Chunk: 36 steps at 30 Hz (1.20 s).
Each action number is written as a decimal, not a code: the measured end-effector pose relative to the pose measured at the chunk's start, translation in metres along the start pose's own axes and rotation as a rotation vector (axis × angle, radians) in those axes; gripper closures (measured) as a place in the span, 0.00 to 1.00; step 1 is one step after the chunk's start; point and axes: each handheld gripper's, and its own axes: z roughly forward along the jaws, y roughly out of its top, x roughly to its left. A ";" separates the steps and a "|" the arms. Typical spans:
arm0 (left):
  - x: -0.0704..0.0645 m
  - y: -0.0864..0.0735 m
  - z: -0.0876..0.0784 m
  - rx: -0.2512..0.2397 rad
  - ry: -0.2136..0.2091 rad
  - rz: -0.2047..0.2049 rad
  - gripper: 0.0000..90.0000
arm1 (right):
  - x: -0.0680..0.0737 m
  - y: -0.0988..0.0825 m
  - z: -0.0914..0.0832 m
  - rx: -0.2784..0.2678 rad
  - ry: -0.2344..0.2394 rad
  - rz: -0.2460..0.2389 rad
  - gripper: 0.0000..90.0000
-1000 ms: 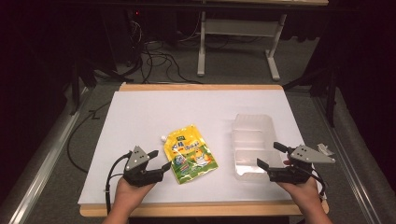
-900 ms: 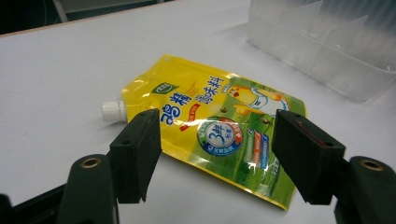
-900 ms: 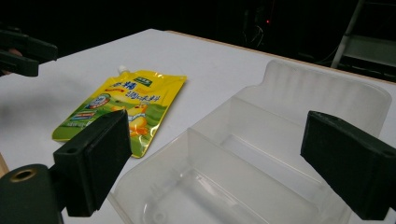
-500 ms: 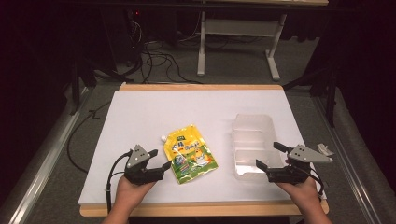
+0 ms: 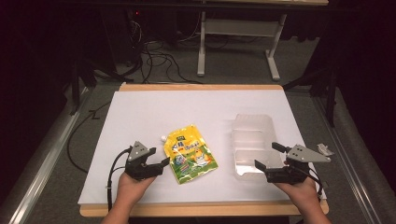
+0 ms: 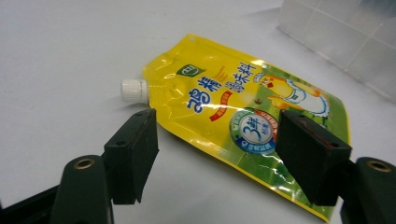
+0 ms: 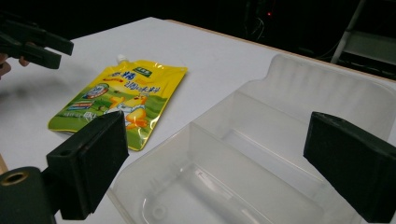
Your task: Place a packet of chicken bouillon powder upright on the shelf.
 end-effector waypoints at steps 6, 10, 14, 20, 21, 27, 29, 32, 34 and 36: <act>0.009 0.000 0.014 0.031 0.010 -0.040 0.36 | 0.001 -0.001 0.004 0.012 0.009 -0.010 0.07; 0.017 0.000 0.020 0.039 0.016 -0.078 0.36 | 0.002 -0.001 0.005 0.016 0.014 -0.014 0.08; 0.023 0.000 0.025 0.055 0.007 -0.107 0.37 | 0.001 -0.002 0.007 0.021 0.022 -0.004 0.08; 0.029 0.004 0.035 0.066 0.018 -0.146 0.42 | 0.002 -0.002 0.008 0.025 0.034 -0.007 0.10; 0.029 0.004 0.035 0.066 0.018 -0.146 0.42 | 0.002 -0.002 0.008 0.025 0.034 -0.007 0.10; 0.031 0.014 0.042 0.055 0.001 -0.178 0.43 | 0.002 -0.003 0.010 0.028 0.043 -0.004 0.12; 0.033 0.016 0.044 0.061 0.002 -0.189 0.44 | 0.003 -0.003 0.010 0.029 0.044 -0.003 0.12; 0.037 0.017 0.055 0.093 -0.005 -0.226 0.46 | 0.003 -0.003 0.010 0.028 0.045 0.000 0.13; 0.038 0.016 0.056 0.101 -0.012 -0.236 0.47 | 0.003 -0.003 0.010 0.028 0.044 0.000 0.13; 0.039 0.015 0.059 0.130 -0.030 -0.244 0.49 | 0.003 -0.003 0.009 0.024 0.043 0.005 0.14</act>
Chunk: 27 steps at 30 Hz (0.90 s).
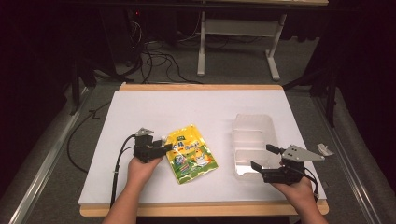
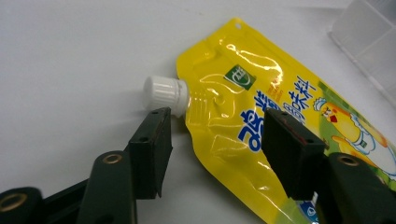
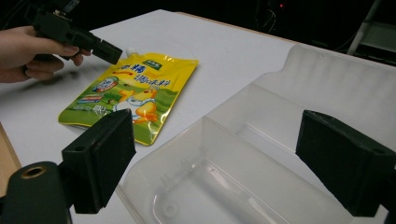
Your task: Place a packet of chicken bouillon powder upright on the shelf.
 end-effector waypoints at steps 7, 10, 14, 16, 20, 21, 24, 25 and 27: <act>0.003 -0.002 0.007 0.037 -0.037 -0.025 0.55 | 0.002 -0.001 0.001 0.003 0.005 -0.004 0.15; 0.009 -0.004 0.007 0.030 -0.065 -0.065 0.58 | 0.002 -0.001 0.001 0.010 0.004 0.000 0.15; 0.015 -0.006 0.006 0.020 -0.092 -0.100 0.64 | 0.002 -0.001 0.003 0.012 0.005 -0.002 0.15; 0.015 -0.007 0.006 0.022 -0.096 -0.098 0.67 | 0.002 -0.001 0.003 0.010 0.006 0.000 0.15; 0.014 -0.008 0.006 0.022 -0.096 -0.092 0.73 | 0.002 -0.001 0.000 -0.004 0.004 0.001 0.16; 0.014 -0.009 0.006 0.020 -0.099 -0.094 0.74 | 0.002 -0.001 0.000 -0.008 0.005 0.001 0.16; 0.014 -0.009 0.006 0.024 -0.103 -0.092 0.78 | 0.002 0.000 -0.002 -0.014 0.001 0.000 0.16; 0.014 -0.009 0.006 0.025 -0.103 -0.091 0.80 | 0.001 0.000 -0.002 -0.016 0.000 -0.002 0.16; 0.014 -0.009 0.006 0.026 -0.104 -0.093 0.81 | 0.001 0.000 -0.002 -0.016 0.000 0.002 0.16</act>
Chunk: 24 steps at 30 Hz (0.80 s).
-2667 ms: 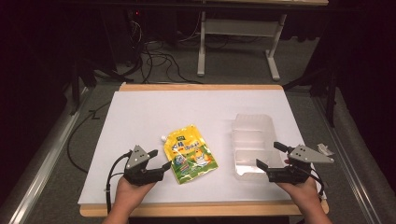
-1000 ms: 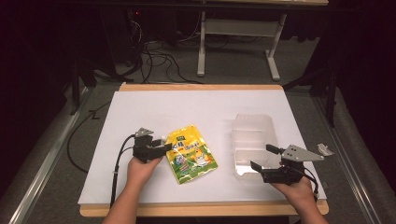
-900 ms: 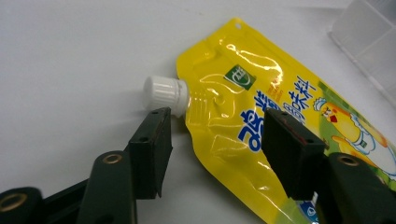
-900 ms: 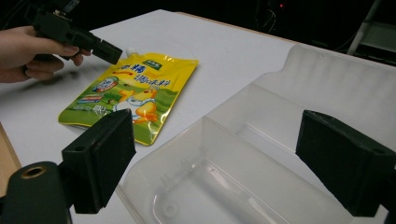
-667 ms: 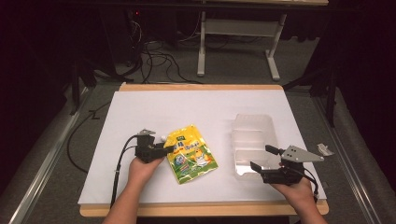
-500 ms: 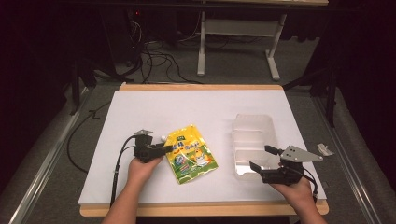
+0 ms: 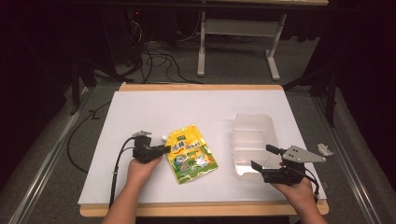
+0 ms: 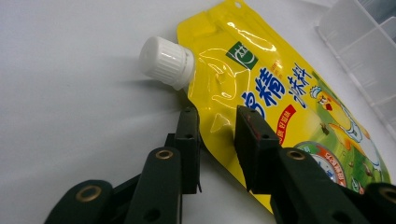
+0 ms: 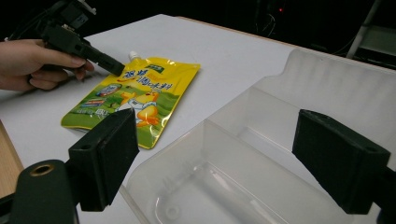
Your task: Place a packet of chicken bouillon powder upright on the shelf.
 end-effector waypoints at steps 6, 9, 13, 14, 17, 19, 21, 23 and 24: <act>-0.003 0.000 -0.001 -0.013 0.006 0.014 0.91 | -0.001 0.000 -0.001 -0.006 -0.005 0.000 0.17; -0.007 0.000 -0.002 -0.019 0.010 0.037 0.96 | -0.001 0.000 -0.001 -0.007 -0.008 0.003 0.17; -0.010 0.000 -0.003 -0.035 0.018 0.062 0.99 | -0.002 0.000 -0.002 -0.011 -0.008 0.004 0.17; -0.011 0.000 -0.004 -0.043 0.021 0.071 1.00 | -0.002 0.000 -0.002 -0.012 -0.009 0.004 0.18; -0.015 0.000 -0.006 -0.067 0.023 0.091 1.00 | -0.002 0.000 -0.002 -0.014 -0.008 0.006 0.18; -0.021 0.000 -0.008 -0.090 0.015 0.076 1.00 | -0.002 0.000 -0.003 -0.016 -0.009 0.006 0.18; -0.023 0.002 -0.011 -0.102 0.035 0.134 1.00 | -0.002 0.001 -0.003 -0.017 -0.010 0.007 0.18; -0.027 0.002 -0.014 -0.123 0.040 0.158 1.00 | -0.002 0.001 -0.003 -0.017 -0.007 0.007 0.18; -0.029 0.003 -0.015 -0.132 0.042 0.164 1.00 | -0.002 0.001 -0.003 -0.017 -0.007 0.007 0.18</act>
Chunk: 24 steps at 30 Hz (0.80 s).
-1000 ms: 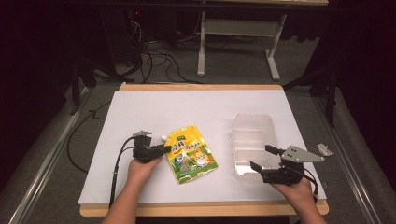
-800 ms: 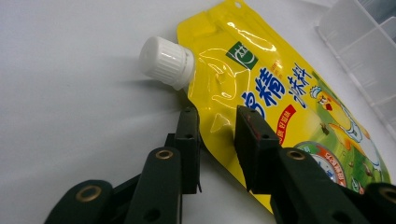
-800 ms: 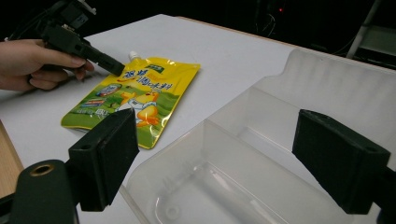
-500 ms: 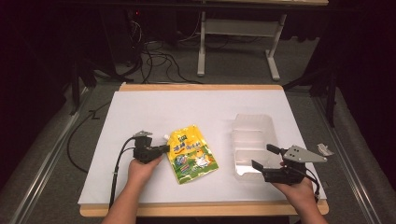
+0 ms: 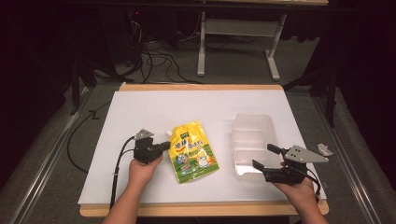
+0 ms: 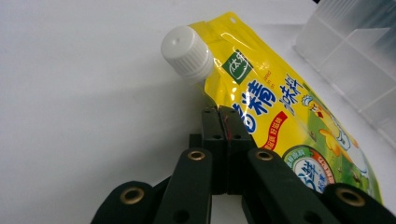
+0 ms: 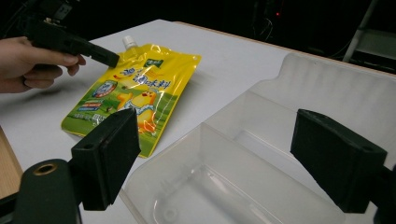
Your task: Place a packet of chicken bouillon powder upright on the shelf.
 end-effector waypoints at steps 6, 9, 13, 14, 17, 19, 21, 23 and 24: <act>-0.016 0.005 -0.011 -0.065 0.013 0.078 1.00 | 0.001 0.000 0.000 -0.003 0.000 -0.010 0.18; -0.022 0.006 -0.016 -0.101 0.010 0.097 1.00 | 0.002 0.000 -0.001 -0.008 -0.001 -0.001 0.18; -0.030 0.007 -0.023 -0.128 0.007 0.133 1.00 | 0.003 0.001 -0.002 -0.016 -0.002 -0.004 0.18; -0.031 0.007 -0.024 -0.135 0.004 0.139 1.00 | 0.002 0.001 -0.003 -0.023 0.003 -0.008 0.18; -0.038 0.007 -0.029 -0.154 0.004 0.167 1.00 | 0.003 0.002 -0.003 -0.030 0.002 -0.005 0.18; -0.043 0.007 -0.033 -0.168 0.007 0.186 1.00 | 0.005 0.003 -0.004 -0.038 0.007 0.004 0.18; -0.048 0.008 -0.036 -0.182 0.004 0.199 1.00 | 0.007 0.003 -0.003 -0.042 0.012 0.000 0.19; -0.053 0.008 -0.040 -0.195 0.000 0.212 1.00 | 0.009 0.004 -0.003 -0.039 0.022 0.001 0.21; -0.057 0.007 -0.043 -0.204 -0.001 0.224 1.00 | 0.012 0.005 -0.002 -0.042 0.038 -0.007 0.22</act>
